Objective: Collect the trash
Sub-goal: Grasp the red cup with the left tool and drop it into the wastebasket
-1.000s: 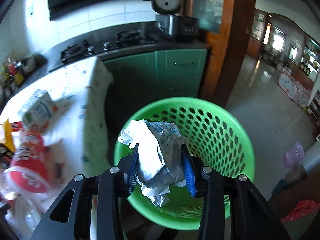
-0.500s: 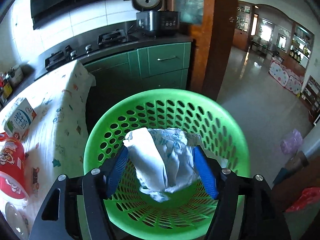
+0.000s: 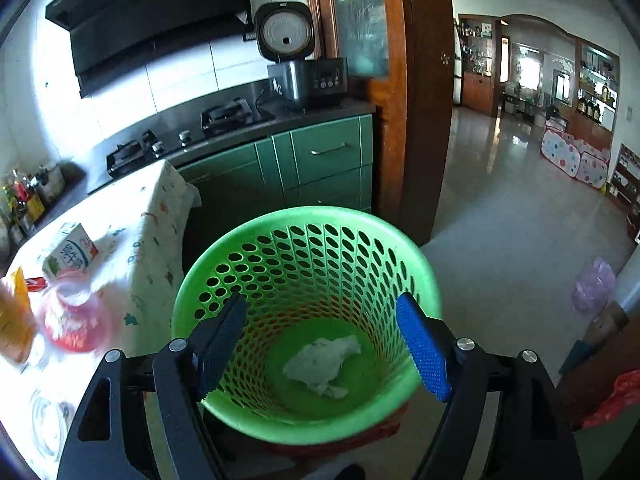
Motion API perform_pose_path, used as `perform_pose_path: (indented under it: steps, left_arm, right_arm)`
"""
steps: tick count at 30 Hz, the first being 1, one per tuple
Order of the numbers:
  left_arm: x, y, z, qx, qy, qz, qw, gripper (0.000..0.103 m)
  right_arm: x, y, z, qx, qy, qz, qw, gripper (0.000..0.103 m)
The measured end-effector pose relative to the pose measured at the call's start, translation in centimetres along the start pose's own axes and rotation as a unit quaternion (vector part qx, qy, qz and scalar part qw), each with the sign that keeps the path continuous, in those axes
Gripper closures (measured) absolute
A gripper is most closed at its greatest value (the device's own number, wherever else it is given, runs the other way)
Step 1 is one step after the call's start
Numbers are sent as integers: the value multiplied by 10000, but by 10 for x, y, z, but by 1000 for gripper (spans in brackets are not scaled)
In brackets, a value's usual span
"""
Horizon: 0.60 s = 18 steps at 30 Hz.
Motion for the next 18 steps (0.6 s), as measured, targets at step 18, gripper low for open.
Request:
perform_pose_path:
  steps: [18]
  left_arm:
    - [27, 6, -45, 340, -501, 29, 9982, 27]
  right_arm:
    - [-84, -16, -193, 874, -1181, -613, 9873, 30]
Point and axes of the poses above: each gripper's, at about its wrist camera, not at the fingertips, and x roughly against the way its jaws point, z to its right, y to its underside, the point moved 10 cm from there along -x, roughly the way its jaws point, and after that the axes turned 10 degrees about y, right-handed, at the moved point
